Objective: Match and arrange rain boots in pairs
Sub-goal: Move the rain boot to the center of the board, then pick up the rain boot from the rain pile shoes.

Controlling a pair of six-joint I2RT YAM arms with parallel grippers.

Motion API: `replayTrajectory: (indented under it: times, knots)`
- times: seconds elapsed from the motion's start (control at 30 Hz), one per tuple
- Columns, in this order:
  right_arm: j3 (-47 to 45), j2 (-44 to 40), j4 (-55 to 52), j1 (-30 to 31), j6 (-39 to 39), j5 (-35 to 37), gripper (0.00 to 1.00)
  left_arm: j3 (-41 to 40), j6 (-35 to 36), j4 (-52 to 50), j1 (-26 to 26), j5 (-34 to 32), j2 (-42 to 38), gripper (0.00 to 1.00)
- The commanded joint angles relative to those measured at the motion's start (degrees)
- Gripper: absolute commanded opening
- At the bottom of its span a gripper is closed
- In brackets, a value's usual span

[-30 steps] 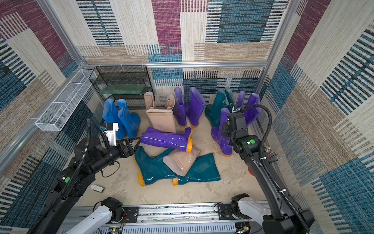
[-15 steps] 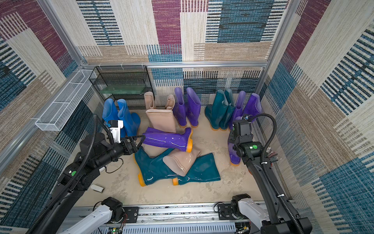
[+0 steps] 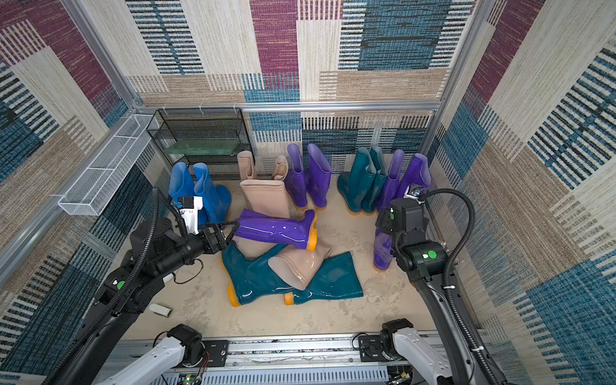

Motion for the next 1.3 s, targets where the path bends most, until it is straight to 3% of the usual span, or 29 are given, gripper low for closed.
replayTrajectory:
  times: [0.0,0.1,0.2,0.3,0.37,0.6,0.9,0.97,1.03,1.07,1.1,1.17,1.2,1.27]
  knots:
    - [3.4,-0.5,0.4,7.2,-2.9,-3.6,0.87,-0.2,1.8,-0.3,0.1,-0.2,0.8,0.76]
    - [5.7,2.6,1.6,23.2,-4.6,-2.1,0.88,-1.2,0.3,-0.4,0.2,-0.3,2.1,0.79]
    - [6.1,8.5,5.6,38.5,-8.3,3.8,0.91,-1.5,-0.6,-1.3,0.6,-2.3,2.8,0.79]
    - [5.5,17.2,12.5,50.1,-15.0,8.1,0.95,-1.9,-1.7,-2.4,2.1,-3.6,2.7,0.79]
    - [5.3,22.8,17.8,53.7,-17.1,13.2,0.98,-2.1,-2.6,-3.4,3.5,-4.2,2.3,0.79]
    - [13.6,41.0,21.3,53.6,-21.8,14.1,0.95,-4.0,-2.9,-3.9,10.2,-2.0,0.8,0.79]
    - [21.9,50.9,22.7,48.5,-27.0,4.9,0.95,-4.8,-0.8,-1.7,13.8,2.3,0.8,0.79]
    - [24.0,52.9,21.6,47.6,-27.5,4.1,1.0,-4.5,-0.2,-1.2,14.2,2.9,0.8,0.79]
    - [25.4,54.1,19.9,46.8,-27.3,2.4,0.86,-3.9,0.9,-1.5,14.5,3.2,1.0,0.79]
    - [25.5,54.3,19.3,46.3,-27.1,1.3,0.68,-3.7,1.7,-1.5,14.7,3.5,1.1,0.79]
    - [25.3,54.2,19.0,46.1,-26.7,1.2,0.43,-3.5,2.1,-1.7,14.8,3.5,1.3,0.79]
    - [24.2,53.0,18.8,46.0,-25.9,1.1,0.13,-3.3,2.9,-1.8,15.2,3.9,1.4,0.79]
    - [23.6,52.0,18.5,46.0,-25.4,1.1,0.03,-3.2,3.2,-1.7,15.3,4.2,1.5,0.79]
    - [22.7,49.5,18.2,46.8,-24.7,3.0,0.0,-2.9,3.5,-1.8,15.7,5.0,1.7,0.79]
